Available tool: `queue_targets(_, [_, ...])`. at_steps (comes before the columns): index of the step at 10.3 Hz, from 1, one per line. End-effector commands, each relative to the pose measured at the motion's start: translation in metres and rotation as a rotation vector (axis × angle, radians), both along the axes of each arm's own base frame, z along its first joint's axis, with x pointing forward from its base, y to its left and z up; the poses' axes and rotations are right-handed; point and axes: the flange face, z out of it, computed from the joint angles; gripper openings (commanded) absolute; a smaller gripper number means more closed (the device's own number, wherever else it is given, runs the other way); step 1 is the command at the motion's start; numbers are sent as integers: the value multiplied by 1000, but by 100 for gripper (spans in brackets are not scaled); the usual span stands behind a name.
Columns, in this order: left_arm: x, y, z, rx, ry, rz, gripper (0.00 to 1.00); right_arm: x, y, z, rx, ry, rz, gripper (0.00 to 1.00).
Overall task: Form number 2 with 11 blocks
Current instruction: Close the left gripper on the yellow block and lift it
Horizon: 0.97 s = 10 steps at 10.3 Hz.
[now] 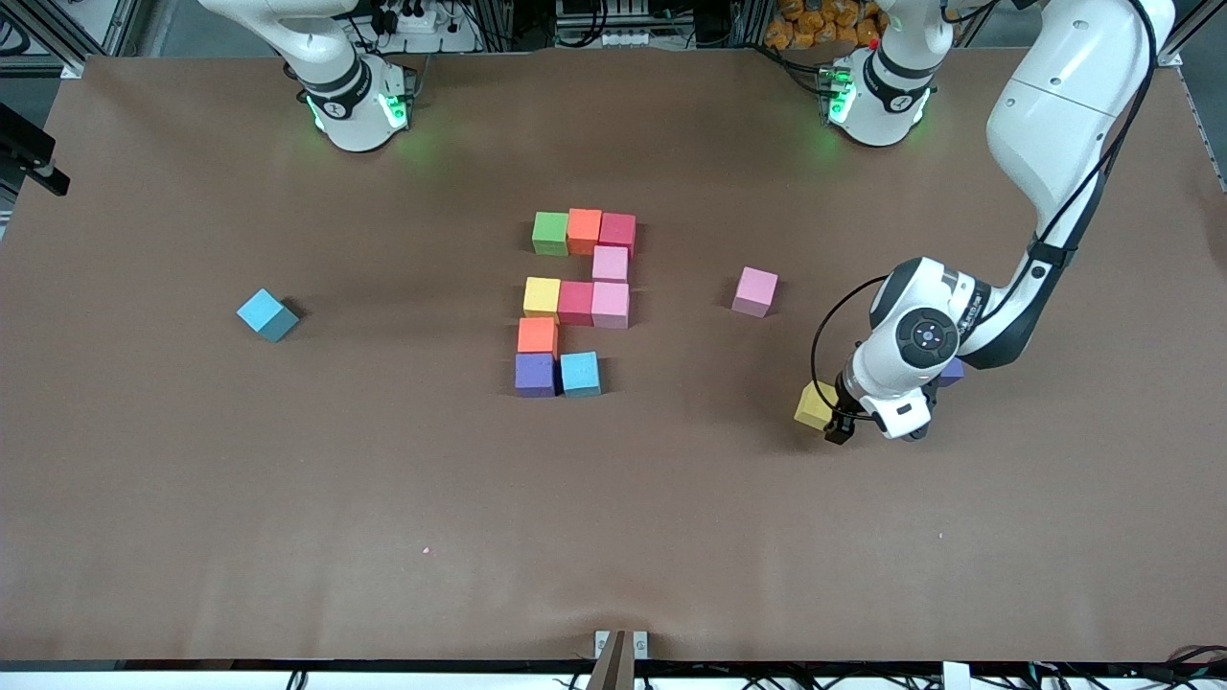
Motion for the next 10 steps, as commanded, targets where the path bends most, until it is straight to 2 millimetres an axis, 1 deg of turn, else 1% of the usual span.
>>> queue_targets(1, [2,-4,1,1,-14,0,100,6,0,-3,-15,18,1,100])
queue_targets(4, [0,-6,-4,0,-7,3,100,5,-5,-3,-10,18,-77,100])
queue_targets(5, [0,-6,-4,-1,-6,10,63,6,-1,-3,-10,19,-70,100])
queue_targets(6, [1,-7,-2,-5,-7,15,46,6,0,-4,-9,21,-74,100])
queue_targets(7, [0,-10,-1,-7,-7,31,43,6,-3,-4,-7,24,-78,100])
queue_targets(8, [3,-13,4,-11,-19,61,37,3,-2,-7,1,49,-85,100])
queue_targets(9, [8,-27,13,-18,-36,83,35,-1,-5,-8,3,75,-111,100])
queue_targets(10, [6,-49,20,-19,-44,119,35,0,-5,-8,2,77,-117,100])
